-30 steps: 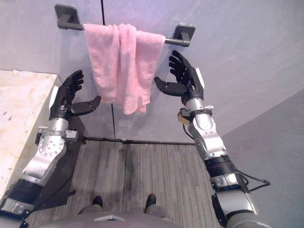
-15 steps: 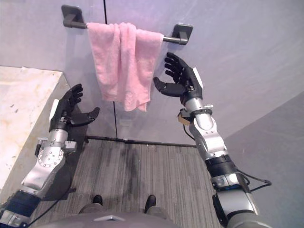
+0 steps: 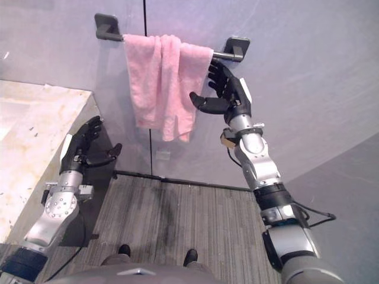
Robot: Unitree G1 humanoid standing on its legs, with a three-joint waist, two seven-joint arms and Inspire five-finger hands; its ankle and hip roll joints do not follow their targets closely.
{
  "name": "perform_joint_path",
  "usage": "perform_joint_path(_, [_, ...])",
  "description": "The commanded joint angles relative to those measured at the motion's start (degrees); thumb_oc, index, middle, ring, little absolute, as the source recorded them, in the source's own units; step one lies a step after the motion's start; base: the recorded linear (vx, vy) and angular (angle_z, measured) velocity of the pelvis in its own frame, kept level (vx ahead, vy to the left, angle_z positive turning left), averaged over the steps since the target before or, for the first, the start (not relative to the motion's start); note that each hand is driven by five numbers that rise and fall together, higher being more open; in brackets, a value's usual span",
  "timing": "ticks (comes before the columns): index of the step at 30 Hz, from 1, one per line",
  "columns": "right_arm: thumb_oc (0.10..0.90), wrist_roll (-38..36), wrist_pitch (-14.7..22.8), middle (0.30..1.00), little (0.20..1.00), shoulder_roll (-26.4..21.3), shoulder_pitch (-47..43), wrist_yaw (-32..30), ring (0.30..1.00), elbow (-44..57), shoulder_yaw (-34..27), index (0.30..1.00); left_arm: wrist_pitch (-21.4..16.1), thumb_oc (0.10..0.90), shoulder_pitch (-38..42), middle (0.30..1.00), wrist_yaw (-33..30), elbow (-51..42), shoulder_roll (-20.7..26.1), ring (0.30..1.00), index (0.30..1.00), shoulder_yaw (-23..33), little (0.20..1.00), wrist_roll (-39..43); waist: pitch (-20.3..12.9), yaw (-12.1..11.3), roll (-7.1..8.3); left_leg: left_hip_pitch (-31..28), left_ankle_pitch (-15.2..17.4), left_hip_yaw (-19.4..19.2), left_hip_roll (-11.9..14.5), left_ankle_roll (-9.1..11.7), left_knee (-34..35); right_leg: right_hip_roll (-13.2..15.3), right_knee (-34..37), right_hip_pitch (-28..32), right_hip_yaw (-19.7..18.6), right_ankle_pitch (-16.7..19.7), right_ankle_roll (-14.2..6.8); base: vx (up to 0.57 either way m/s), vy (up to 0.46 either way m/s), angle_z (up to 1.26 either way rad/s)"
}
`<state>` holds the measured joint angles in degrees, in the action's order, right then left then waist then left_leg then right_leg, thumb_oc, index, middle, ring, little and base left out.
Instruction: Organize the bathroom.
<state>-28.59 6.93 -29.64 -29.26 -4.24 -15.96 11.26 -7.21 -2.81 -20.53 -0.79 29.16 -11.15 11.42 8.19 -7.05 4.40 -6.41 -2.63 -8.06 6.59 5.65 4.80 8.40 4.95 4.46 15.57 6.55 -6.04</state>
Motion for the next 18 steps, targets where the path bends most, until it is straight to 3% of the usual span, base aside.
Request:
perform_joint_path(1, [0.576, -2.76, 5.49, 0.564, 0.564, -5.08, -11.34, -1.81, 0.564, -1.79, 0.57, 0.564, -7.82, 0.8, 2.43, 0.9, -0.56, -5.6, 2.34, 0.9, 0.9, 1.15, 0.9, 0.71, -5.32, -0.07, -0.57, 0.1, 3.0, 2.01, -2.04, -1.87, 0.2, -2.68, 0.05, 2.18, -0.29, -3.79, 0.19, 0.0, 0.0, 0.0])
perform_joint_path(2, [0.515, -2.41, 5.46, 0.472, 0.472, -5.1, -11.52, -2.21, 0.472, -1.98, 0.61, 0.472, -7.8, 0.8, 2.4, 0.9, -0.4, -5.68, 2.48, 0.9, 0.9, 1.31, 0.9, 0.91, -5.37, -0.16, -0.64, 0.04, 3.0, 2.06, -2.02, -1.83, 0.2, -2.63, 0.05, 2.34, -0.18, -3.87, 0.17, 0.03, 0.0, 0.04])
perform_joint_path(3, [0.422, -2.18, 5.55, 0.333, 0.333, -5.2, -11.65, -2.29, 0.333, -2.28, 0.56, 0.333, -8.03, 0.8, 2.28, 0.9, -0.3, -5.6, 2.55, 0.9, 0.9, 1.45, 0.9, 0.98, -5.45, -0.25, -0.69, -0.02, 3.02, 2.06, -1.98, -1.77, 0.2, -2.57, 0.05, 2.49, -0.05, -3.96, 0.16, 0.02, 0.001, 0.05])
perform_joint_path(4, [0.4, -2.21, 5.62, 0.3, 0.3, -5.19, -11.69, -2.3, 0.3, -2.41, 0.57, 0.3, -8.05, 0.8, 2.25, 0.9, -0.32, -5.59, 2.53, 0.9, 0.9, 1.46, 0.9, 0.92, -5.47, -0.26, -0.7, -0.05, 3.03, 2.09, -1.97, -1.76, 0.2, -2.54, 0.05, 2.54, -0.04, -3.99, 0.17, 0.03, -0.002, 0.07])
perform_joint_path(15, [0.4, -1.55, 6.81, 0.3, 0.3, -5.01, -9.87, -2.85, 0.3, -0.64, 0.26, 0.3, -9.72, 0.8, 1.08, 0.9, -0.59, -5.23, 2.84, 0.9, 0.9, 2.64, 0.9, -0.64, -5.72, 0.13, -1.13, -0.29, 2.91, 1.86, -1.95, -1.63, 0.2, -2.54, 0.05, 2.81, -0.38, -4.11, 0.33, 0.01, -0.002, 0.02])
perform_joint_path(18, [0.4, 0.05, 6.56, 0.3, 0.3, -2.92, -7.63, -3.66, 0.3, 2.73, 1.73, 0.3, -10.3, 0.8, 4.3, 0.9, 0.02, -5.76, 3.24, 0.9, 0.9, 4.74, 0.9, -0.32, -5.85, 1.2, -1.52, -0.48, 2.82, 1.24, -1.91, -1.64, 0.2, -2.55, 0.05, 2.69, -1.22, -4.11, 0.39, 0.0, 0.005, -0.01])
